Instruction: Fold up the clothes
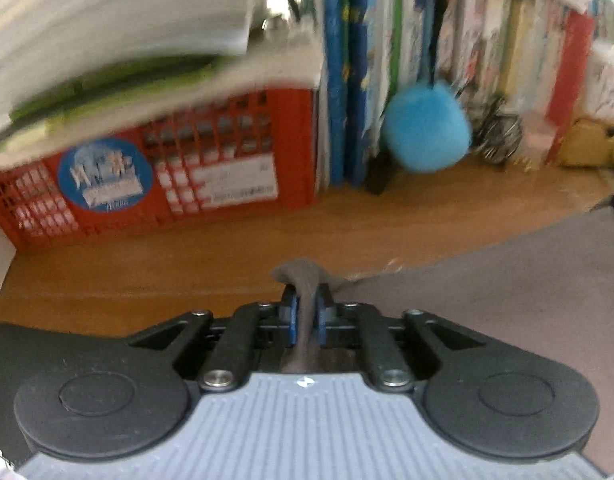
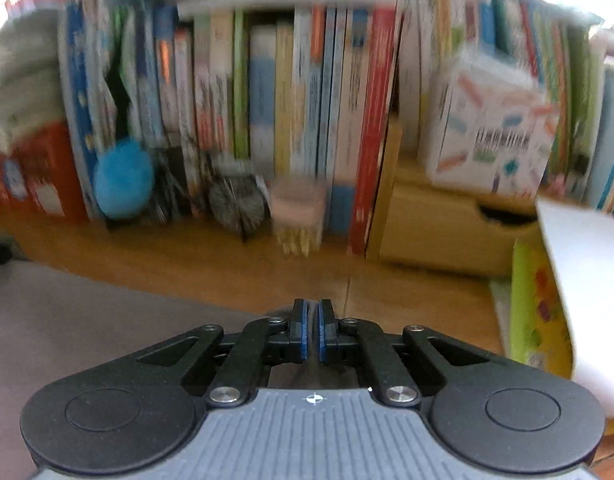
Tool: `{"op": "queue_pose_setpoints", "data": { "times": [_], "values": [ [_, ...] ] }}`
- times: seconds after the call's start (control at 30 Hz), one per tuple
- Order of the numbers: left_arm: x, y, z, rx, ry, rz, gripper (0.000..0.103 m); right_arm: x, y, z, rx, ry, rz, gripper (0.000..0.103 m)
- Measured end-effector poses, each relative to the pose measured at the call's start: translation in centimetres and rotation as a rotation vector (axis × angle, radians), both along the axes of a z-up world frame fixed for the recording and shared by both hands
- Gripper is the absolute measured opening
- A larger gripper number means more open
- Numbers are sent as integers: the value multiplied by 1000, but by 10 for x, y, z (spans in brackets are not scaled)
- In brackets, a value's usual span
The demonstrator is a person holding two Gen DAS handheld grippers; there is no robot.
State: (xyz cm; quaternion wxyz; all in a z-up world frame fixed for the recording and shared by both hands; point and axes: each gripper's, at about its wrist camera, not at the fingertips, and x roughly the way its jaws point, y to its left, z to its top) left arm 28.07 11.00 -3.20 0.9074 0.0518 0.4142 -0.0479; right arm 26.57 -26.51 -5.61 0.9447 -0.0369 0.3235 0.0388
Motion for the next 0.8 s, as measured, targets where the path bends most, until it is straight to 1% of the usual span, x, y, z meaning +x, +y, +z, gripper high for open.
{"op": "queue_pose_setpoints", "data": {
  "times": [0.07, 0.1, 0.13, 0.17, 0.2, 0.23, 0.3, 0.33, 0.4, 0.43, 0.47, 0.53, 0.57, 0.6, 0.63, 0.67, 0.7, 0.73, 0.77, 0.8],
  "values": [
    [-2, 0, -10, 51, 3, 25, 52, 2, 1, -15, 4, 47, -6, 11],
    [-5, -1, -10, 80, -8, 39, 57, -1, 1, -16, 11, 43, -10, 13],
    [-7, 2, -8, 87, -5, 51, 61, -5, 1, -16, 19, 38, -14, 20],
    [-9, 6, -6, 82, 4, 62, 62, -9, 1, -14, 29, 28, -18, 25],
    [-12, 13, -1, 67, 4, 72, 62, -16, 0, -6, 45, 7, -19, 42],
    [-16, 19, 7, 51, -1, 84, 62, -23, -5, 4, 62, -20, -17, 64],
    [-25, 29, 27, 30, -19, 108, 62, -41, -14, 28, 82, -81, -7, 79],
    [-33, 28, 37, 21, -31, 96, 62, -51, -17, 39, 96, -101, 4, 80],
    [-53, 21, 55, 1, -54, 49, 62, -73, -24, 60, 165, -124, 43, 81],
    [-65, 15, 62, -6, -69, 19, 65, -86, -27, 68, 230, -123, 74, 84],
    [-79, 6, 67, -18, -87, -16, 71, -98, -29, 73, 304, -119, 115, 86],
    [-111, -13, 71, -63, -115, -93, 79, -124, -29, 69, 472, -95, 222, 97],
    [-123, -22, 67, -83, -114, -122, 81, -137, -25, 63, 540, -74, 263, 99],
    [-134, -30, 60, -102, -108, -147, 82, -148, -21, 54, 584, -42, 286, 99],
    [-145, -39, 53, -121, -102, -173, 83, -155, -17, 42, 594, -5, 291, 99],
    [-152, -47, 44, -107, -84, -183, 83, -161, -13, 29, 578, 27, 282, 99],
    [-155, -54, 33, -78, -59, -185, 83, -166, -9, 16, 552, 61, 263, 99],
    [-159, -61, 22, -48, -35, -187, 83, -169, -9, 5, 506, 88, 231, 95],
    [-162, -65, 11, -8, -13, -178, 83, -173, -10, -4, 460, 100, 204, 89],
    [-164, -65, 2, 14, 1, -166, 83, -178, -13, -9, 422, 97, 185, 82]
  ]
}}
